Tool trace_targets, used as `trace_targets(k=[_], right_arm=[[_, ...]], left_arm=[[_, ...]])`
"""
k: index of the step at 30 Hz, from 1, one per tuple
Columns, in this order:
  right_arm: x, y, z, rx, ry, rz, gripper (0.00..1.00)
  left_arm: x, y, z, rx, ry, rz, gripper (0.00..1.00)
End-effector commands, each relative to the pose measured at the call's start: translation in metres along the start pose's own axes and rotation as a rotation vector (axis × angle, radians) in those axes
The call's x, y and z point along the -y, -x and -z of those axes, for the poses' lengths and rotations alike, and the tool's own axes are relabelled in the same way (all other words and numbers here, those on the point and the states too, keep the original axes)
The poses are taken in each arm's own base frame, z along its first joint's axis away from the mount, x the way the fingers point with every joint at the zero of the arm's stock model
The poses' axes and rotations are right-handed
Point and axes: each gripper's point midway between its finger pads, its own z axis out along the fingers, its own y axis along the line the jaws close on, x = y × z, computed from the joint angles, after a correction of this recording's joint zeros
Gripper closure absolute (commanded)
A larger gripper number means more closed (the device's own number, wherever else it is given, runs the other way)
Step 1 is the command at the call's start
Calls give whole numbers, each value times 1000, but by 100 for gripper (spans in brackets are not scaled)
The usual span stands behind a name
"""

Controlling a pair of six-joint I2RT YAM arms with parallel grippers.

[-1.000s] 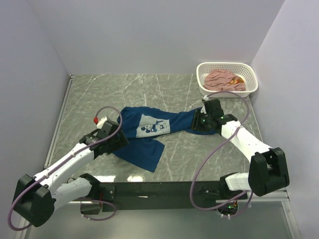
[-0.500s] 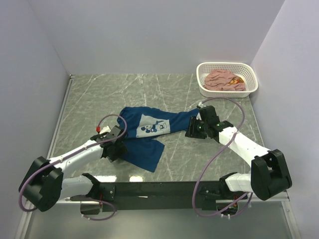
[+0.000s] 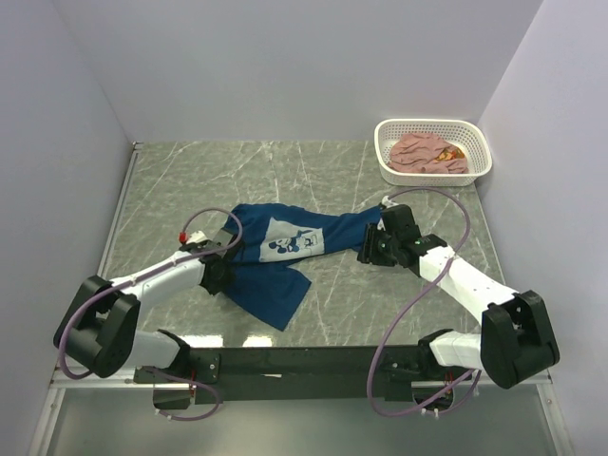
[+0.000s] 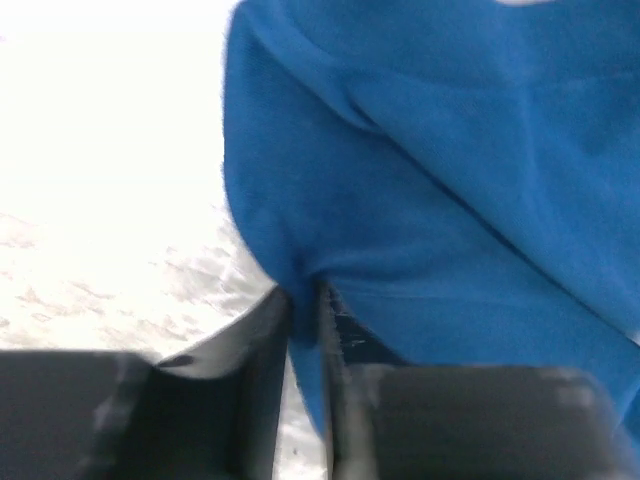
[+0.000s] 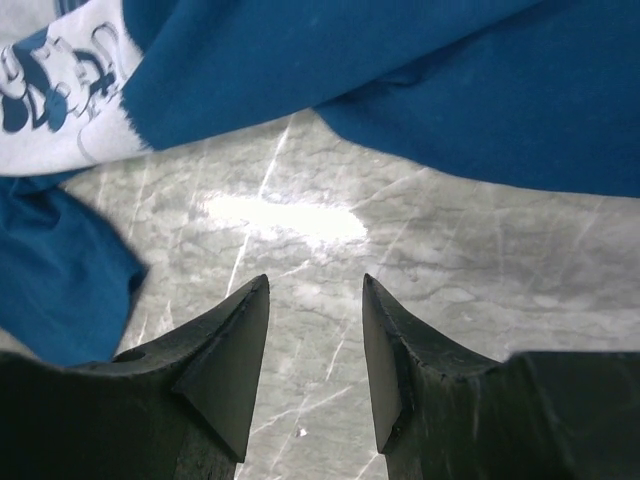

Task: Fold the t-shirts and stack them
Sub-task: Flatten the tshirt out

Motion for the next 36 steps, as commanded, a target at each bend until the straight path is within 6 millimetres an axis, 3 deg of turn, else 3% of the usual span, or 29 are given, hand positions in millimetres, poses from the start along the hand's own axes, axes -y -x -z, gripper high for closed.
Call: trace_targets(k=[1,3,7,12,15,22,30,36], right_arm=[[13,14,4,76,-58,-22,50],[23,16,5,84,-95,-66,51],[57,24,9,132,-207,-155,45],[83,25,13,170,-287,-263,36],[90,18,8,153,-275,-320,35],[104,-3,-9,116,-226,-443,36],[115,-1,-16,129,-217,-494,37],[110,-5,-30,85,-178,-524,42]], left_arm=[[-28,8,-11,18,116,-30,84],[-27,25,-8,34,119,-11,99],[-29,51,8,62,131,-71,99],[-17,73,38,99,35,-82,99],[-6,77,50,103,-41,-91,99],[2,78,55,96,-104,-149,99],[11,77,63,89,-203,-154,99],[13,79,62,85,-224,-146,99]])
